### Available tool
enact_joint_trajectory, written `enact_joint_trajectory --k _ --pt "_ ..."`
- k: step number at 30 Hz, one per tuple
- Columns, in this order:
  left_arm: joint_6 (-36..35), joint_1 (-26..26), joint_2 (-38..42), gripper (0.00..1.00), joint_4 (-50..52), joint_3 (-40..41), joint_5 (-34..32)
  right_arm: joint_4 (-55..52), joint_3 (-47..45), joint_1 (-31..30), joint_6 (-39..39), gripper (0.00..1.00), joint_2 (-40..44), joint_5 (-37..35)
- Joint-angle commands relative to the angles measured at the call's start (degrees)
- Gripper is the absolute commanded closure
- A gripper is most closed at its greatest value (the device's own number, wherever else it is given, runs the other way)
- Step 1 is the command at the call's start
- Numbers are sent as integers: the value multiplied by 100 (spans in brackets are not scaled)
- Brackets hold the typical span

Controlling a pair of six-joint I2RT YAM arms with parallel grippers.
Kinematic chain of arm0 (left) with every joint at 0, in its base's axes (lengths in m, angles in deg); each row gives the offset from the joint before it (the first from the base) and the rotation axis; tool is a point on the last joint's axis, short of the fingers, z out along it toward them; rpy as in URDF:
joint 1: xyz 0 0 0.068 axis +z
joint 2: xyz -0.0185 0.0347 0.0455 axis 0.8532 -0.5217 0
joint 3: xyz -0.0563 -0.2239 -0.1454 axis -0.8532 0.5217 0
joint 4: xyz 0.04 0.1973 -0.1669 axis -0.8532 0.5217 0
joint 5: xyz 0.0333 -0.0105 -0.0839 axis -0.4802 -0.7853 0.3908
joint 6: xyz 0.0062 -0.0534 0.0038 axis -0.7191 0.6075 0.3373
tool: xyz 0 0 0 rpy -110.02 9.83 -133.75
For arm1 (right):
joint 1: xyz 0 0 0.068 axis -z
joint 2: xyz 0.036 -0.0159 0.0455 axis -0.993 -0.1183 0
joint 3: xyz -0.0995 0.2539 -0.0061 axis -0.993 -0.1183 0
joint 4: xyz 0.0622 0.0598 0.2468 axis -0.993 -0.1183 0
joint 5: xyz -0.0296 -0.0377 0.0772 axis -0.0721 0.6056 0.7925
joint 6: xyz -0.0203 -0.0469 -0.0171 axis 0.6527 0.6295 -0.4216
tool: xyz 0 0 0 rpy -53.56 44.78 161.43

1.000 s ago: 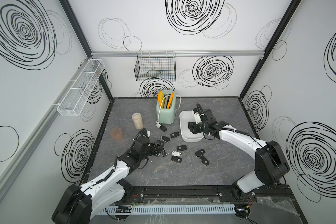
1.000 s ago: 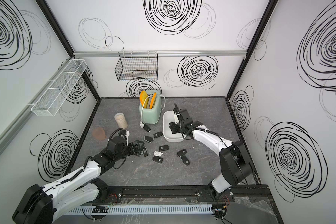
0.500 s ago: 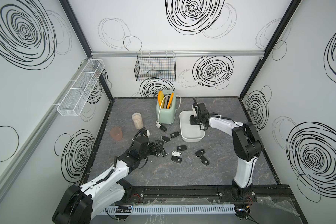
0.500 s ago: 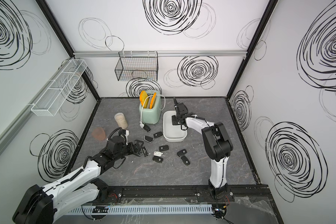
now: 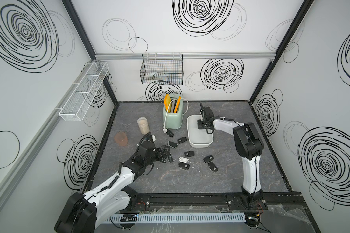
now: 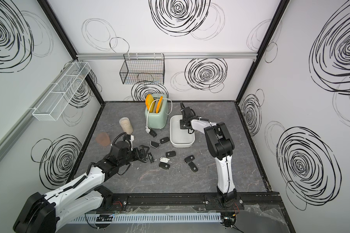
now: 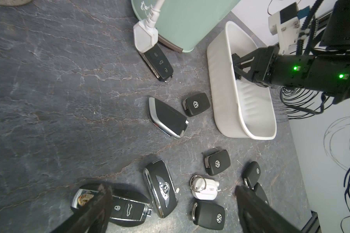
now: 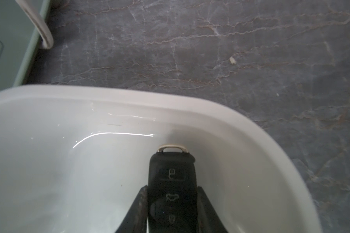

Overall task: Place the car key into the storage box
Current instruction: Place the car key in the storage box.

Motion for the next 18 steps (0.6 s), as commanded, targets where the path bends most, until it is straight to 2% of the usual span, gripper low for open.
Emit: enact_joint_trajectory --k 1,5,13,18 --pt "-31 51 40 2 -190 -103 36 -107 224 30 -105 69 -110 -136" --pt "-33 51 39 2 -190 -103 32 -139 242 30 -142 59 -141 -143" --pt "-83 57 -31 2 -135 -177 33 -115 294 19 -165 53 236 39" --pt "-75 62 -148 2 -55 -328 -21 -14 174 13 -171 47 756 469"
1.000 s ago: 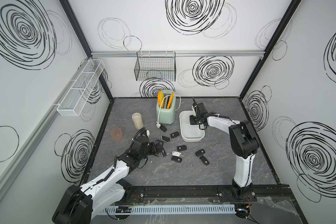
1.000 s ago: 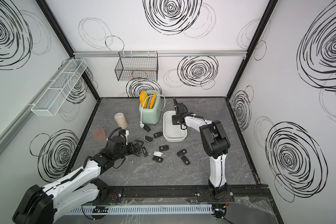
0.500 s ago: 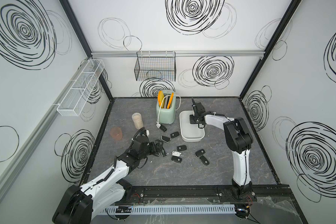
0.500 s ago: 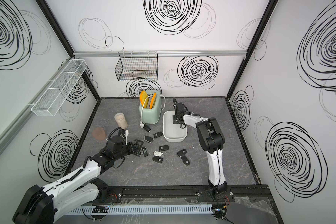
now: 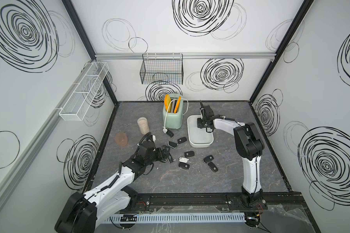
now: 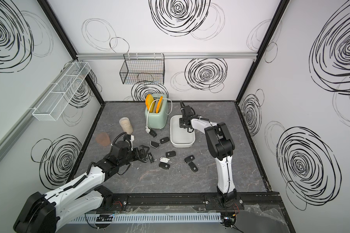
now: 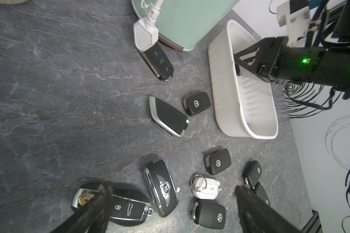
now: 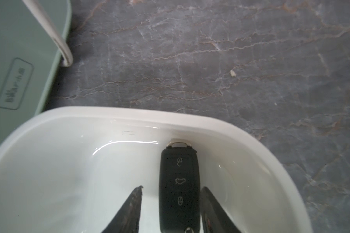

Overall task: Place the car key into the storage box
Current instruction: Place the car key in the storage box.

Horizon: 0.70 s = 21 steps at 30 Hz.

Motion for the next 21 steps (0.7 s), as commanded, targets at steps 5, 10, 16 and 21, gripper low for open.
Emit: enact_joint_trajectory --k 5,10,16,21 --pt "5 44 -286 2 49 -537 -141 329 -431 -14 -59 28 1351 769" --pt "45 -75 -620 2 348 -960 -502 636 -1035 -14 43 1 2175 1416" --pt "65 -398 -1230 2 897 -1739 -1179 758 -1734 -14 68 1 2962 2061" --pt "112 -749 -1848 2 1200 -2376 -1787 973 -2592 -23 -123 1 3646 2387"
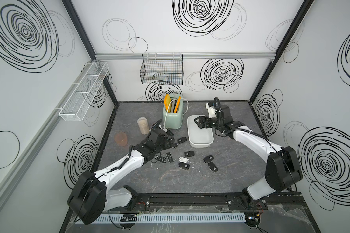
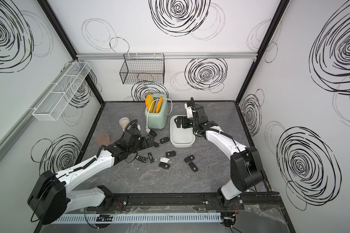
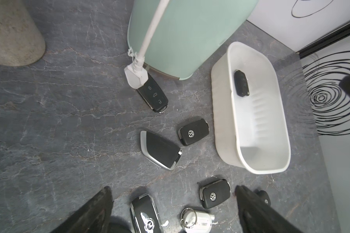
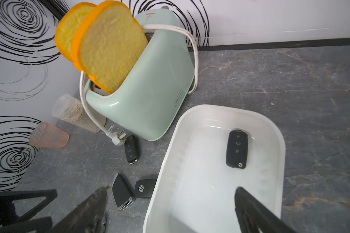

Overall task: Place the car key into the storage box
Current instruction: Place the car key in the storage box, then pick up the car key from the center of the board.

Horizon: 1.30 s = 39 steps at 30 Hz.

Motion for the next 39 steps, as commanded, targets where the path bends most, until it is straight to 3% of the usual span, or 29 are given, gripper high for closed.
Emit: enact_joint_trajectory --k 1,7,21,26,39 --pt "67 -198 -365 1 253 -473 -721 219 -470 -21 -172 1 497 401" --pt "109 -413 -1118 9 412 -1060 -1439 379 -1345 -11 -394 1 1202 460" --pt "869 -410 -2841 19 850 -2433 -1932 826 -2178 5 -574 1 1785 1095" --pt "929 -263 -3348 21 1121 -2885 -1929 820 -2134 1 -538 1 1822 1141" --pt "1034 -36 -3758 22 1000 -2922 -1649 782 -2130 5 -515 1 1866 1092"
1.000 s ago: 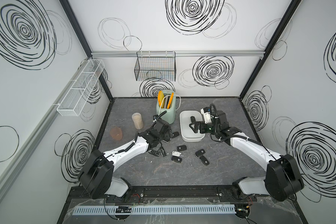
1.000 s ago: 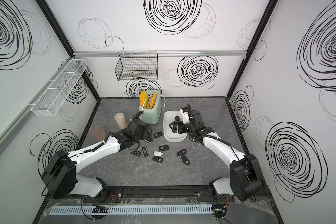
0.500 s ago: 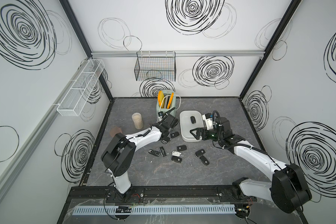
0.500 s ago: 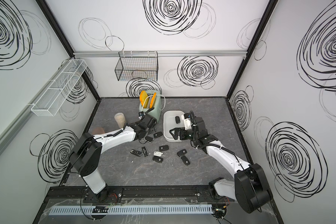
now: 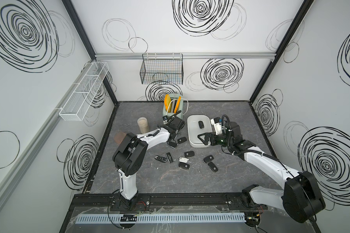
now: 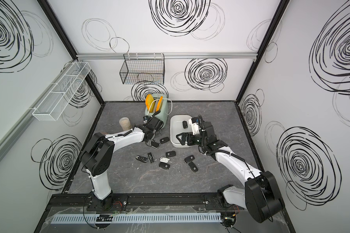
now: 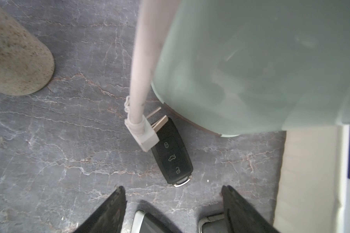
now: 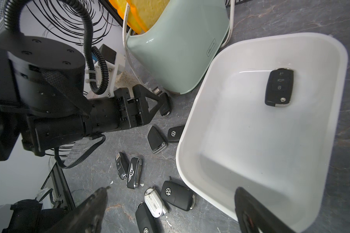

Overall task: Place the car key into the storage box
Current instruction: Pick up the car key from the center of the board.

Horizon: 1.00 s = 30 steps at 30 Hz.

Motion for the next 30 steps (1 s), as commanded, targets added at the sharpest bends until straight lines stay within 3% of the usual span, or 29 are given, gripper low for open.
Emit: enact_joint_trajectory --k 1,23,30 --pt "143 45 -224 22 -3 -166 -1 94 10 11 -7 1 158 7" --pt "-10 300 -948 26 50 -347 -90 -36 19 45 70 1 158 -68" --pt "-434 309 -825 31 -248 -44 -53 -36 69 58 46 1 80 -69"
